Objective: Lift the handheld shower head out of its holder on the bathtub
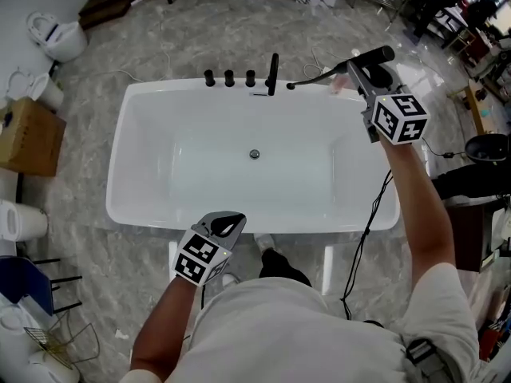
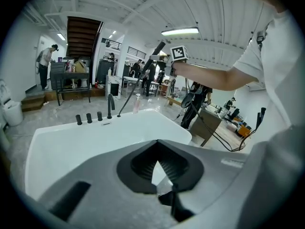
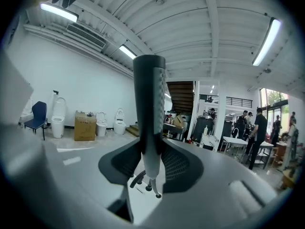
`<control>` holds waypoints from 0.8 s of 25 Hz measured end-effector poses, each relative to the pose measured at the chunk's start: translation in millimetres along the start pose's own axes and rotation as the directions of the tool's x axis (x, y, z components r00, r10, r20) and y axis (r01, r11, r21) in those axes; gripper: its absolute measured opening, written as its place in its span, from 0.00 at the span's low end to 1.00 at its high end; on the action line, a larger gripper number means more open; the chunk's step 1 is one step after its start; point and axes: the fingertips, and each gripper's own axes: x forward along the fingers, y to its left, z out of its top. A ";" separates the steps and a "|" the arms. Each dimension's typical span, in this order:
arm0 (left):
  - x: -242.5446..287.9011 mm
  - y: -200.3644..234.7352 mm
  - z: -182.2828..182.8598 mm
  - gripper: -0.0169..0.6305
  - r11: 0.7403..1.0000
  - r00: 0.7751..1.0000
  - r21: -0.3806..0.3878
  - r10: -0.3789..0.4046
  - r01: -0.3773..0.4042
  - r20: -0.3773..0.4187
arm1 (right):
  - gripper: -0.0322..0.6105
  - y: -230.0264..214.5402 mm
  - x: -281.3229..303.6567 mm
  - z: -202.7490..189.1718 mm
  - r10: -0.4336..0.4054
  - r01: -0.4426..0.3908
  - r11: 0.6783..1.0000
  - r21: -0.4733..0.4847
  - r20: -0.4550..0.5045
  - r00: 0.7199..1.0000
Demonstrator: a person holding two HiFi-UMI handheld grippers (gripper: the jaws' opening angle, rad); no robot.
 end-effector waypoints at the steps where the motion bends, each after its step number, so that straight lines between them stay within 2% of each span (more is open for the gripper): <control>1: -3.0 0.8 -1.1 0.04 1.000 1.000 0.000 -0.001 0.001 -0.001 | 0.28 3.0 -6.6 3.9 -0.004 0.004 1.000 0.002 0.006 1.000; 16: -20.4 -8.1 -2.6 0.04 0.999 1.000 0.036 -0.010 0.009 0.017 | 0.28 38.2 -110.4 61.9 -0.025 0.029 0.999 -0.038 0.097 0.995; 20: -19.0 -13.7 -12.9 0.04 0.999 1.000 0.038 -0.010 0.009 0.019 | 0.28 53.4 -138.8 62.3 -0.024 0.029 0.999 -0.043 0.117 0.993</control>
